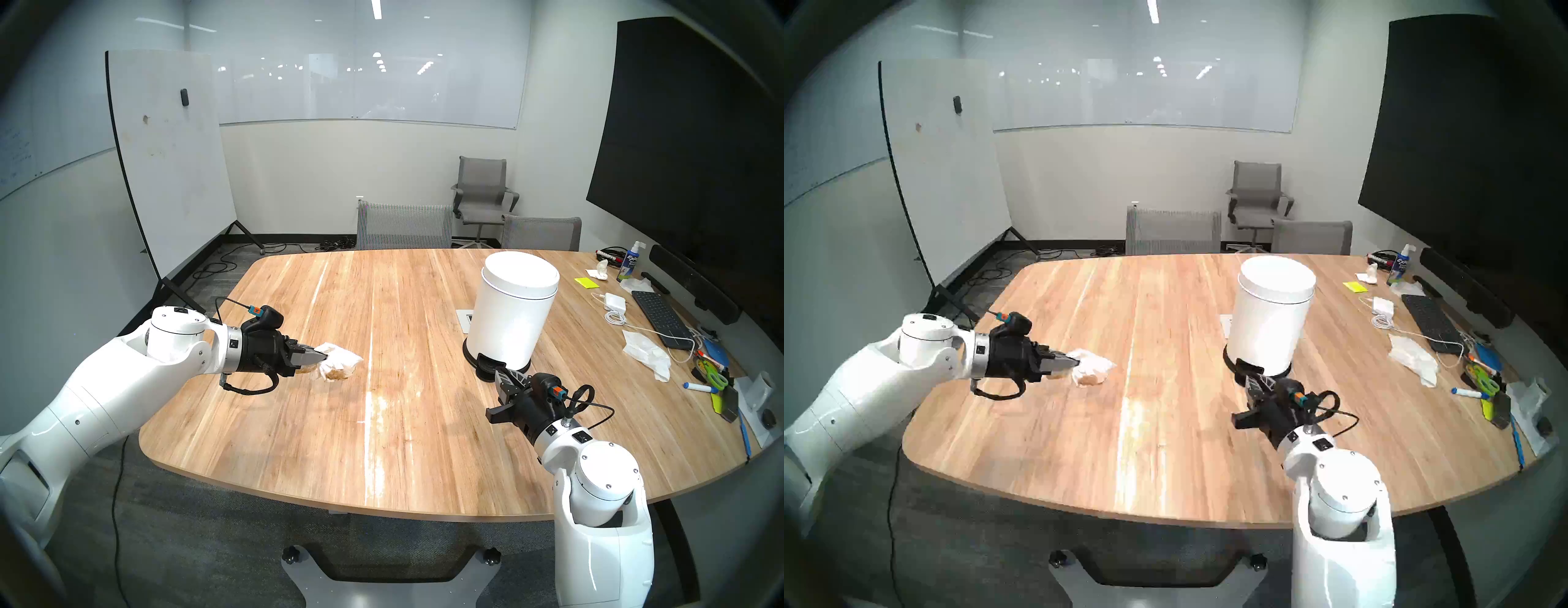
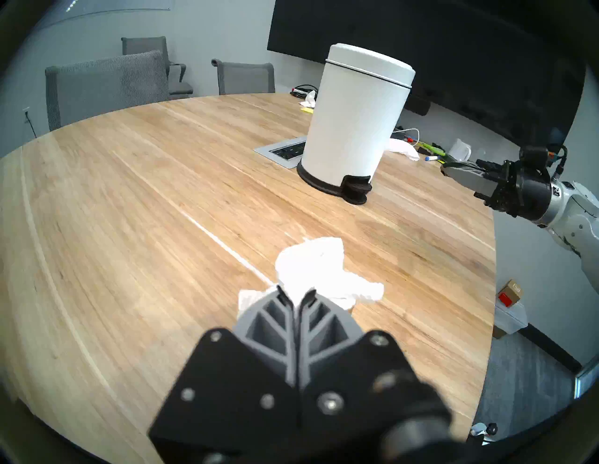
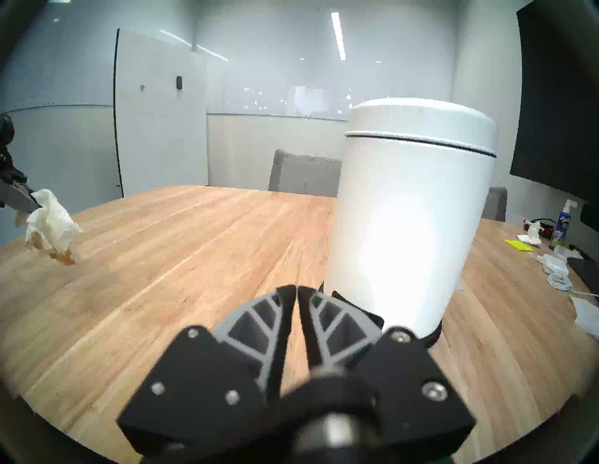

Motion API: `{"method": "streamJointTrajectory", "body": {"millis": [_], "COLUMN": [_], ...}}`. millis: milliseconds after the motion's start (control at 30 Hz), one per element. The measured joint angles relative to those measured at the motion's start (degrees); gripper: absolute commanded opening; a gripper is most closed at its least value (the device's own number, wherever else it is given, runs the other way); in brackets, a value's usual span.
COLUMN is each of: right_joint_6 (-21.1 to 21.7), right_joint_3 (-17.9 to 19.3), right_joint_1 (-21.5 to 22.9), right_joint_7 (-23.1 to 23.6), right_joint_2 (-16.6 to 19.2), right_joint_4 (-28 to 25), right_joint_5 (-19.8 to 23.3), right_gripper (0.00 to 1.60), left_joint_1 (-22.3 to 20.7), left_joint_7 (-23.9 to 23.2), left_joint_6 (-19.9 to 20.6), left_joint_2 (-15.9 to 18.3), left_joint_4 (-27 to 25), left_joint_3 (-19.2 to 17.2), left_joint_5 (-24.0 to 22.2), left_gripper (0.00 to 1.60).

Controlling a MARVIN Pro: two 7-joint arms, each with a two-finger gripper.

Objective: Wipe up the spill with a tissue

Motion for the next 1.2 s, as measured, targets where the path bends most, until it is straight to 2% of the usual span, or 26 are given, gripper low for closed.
{"method": "streamJointTrajectory", "body": {"millis": [33,67,100,167,200,233,733,1200], "right_joint_6": [0.0,-0.1,-0.1,-0.2,-0.2,-0.2,0.1,5.1], "right_joint_3": [0.0,0.0,0.0,0.0,0.0,0.0,-0.3,-2.5], "right_joint_1": [0.2,0.5,0.7,1.1,1.3,1.5,4.0,9.2], "right_joint_7": [0.0,-0.1,-0.1,-0.1,-0.2,-0.2,-0.3,-2.7], "right_joint_2": [0.1,0.1,0.2,0.2,0.3,0.3,1.0,2.1], "right_joint_4": [0.3,0.6,0.9,1.4,1.7,1.8,3.8,10.2], "right_joint_5": [0.1,0.1,0.2,0.3,0.4,0.4,1.0,1.5], "right_gripper": [0.40,0.28,0.28,0.11,0.11,0.00,0.00,0.00], "left_joint_1": [-0.1,-0.2,-0.3,-0.4,-0.5,-0.6,-1.9,-3.3], "left_joint_7": [-0.1,-0.1,-0.2,-0.4,-0.5,-0.6,-2.1,-4.0], "left_joint_6": [0.0,0.0,0.0,0.0,0.0,0.0,0.1,0.2], "left_joint_2": [-0.1,-0.1,-0.2,-0.4,-0.5,-0.5,-1.5,-2.1], "left_joint_4": [0.2,0.4,0.6,0.9,1.1,1.2,2.5,4.5], "left_joint_3": [0.0,0.0,0.0,0.1,0.1,0.1,0.6,1.0], "left_joint_5": [0.0,0.0,0.0,0.0,0.0,0.0,0.0,0.1], "left_gripper": [0.00,0.00,0.00,0.00,0.00,0.00,0.00,0.00]}}
